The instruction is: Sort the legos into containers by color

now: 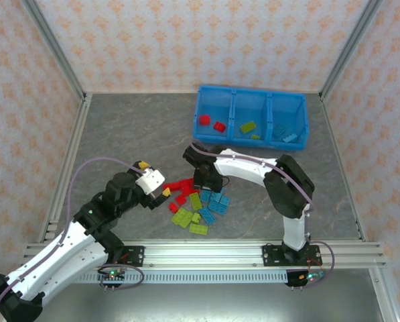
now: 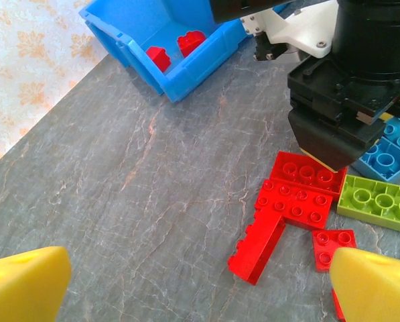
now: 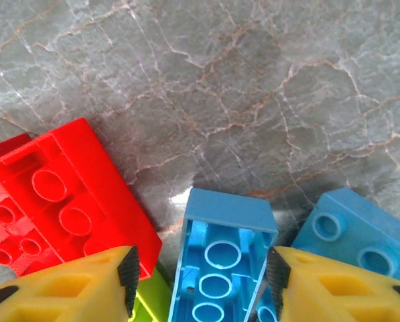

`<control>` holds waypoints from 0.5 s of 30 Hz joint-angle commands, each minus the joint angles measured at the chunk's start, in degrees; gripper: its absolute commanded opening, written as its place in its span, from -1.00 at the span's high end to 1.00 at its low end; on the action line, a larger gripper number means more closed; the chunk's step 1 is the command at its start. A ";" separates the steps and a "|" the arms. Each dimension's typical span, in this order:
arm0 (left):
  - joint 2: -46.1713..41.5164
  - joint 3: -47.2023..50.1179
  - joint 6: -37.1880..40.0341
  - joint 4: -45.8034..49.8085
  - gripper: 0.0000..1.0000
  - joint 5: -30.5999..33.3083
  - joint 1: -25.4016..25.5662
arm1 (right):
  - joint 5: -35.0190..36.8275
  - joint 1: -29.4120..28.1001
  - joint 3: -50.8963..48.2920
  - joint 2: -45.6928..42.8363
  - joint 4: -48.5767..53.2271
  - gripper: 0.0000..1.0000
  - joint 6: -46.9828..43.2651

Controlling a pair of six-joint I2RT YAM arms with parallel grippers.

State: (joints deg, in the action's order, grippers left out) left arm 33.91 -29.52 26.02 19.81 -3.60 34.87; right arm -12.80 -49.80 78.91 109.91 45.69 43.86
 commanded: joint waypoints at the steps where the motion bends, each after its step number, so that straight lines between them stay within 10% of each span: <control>1: -0.07 0.51 1.38 -1.71 -1.00 0.80 -0.16 | 1.67 -0.03 1.55 2.78 0.41 0.05 -0.85; 9: 0.81 0.42 1.49 -1.82 -1.00 -0.25 -0.29 | 3.81 -0.02 4.46 7.32 4.14 -0.05 -2.82; 15: 0.81 0.60 1.75 -1.87 -1.00 -0.36 -0.33 | 4.63 -0.03 2.56 5.46 2.71 0.38 -2.06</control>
State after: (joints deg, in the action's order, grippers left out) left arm 34.89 -29.50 26.94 19.68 -3.75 34.87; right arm -10.44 -49.78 82.74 116.05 47.11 41.89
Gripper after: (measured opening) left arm 0.999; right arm 0.324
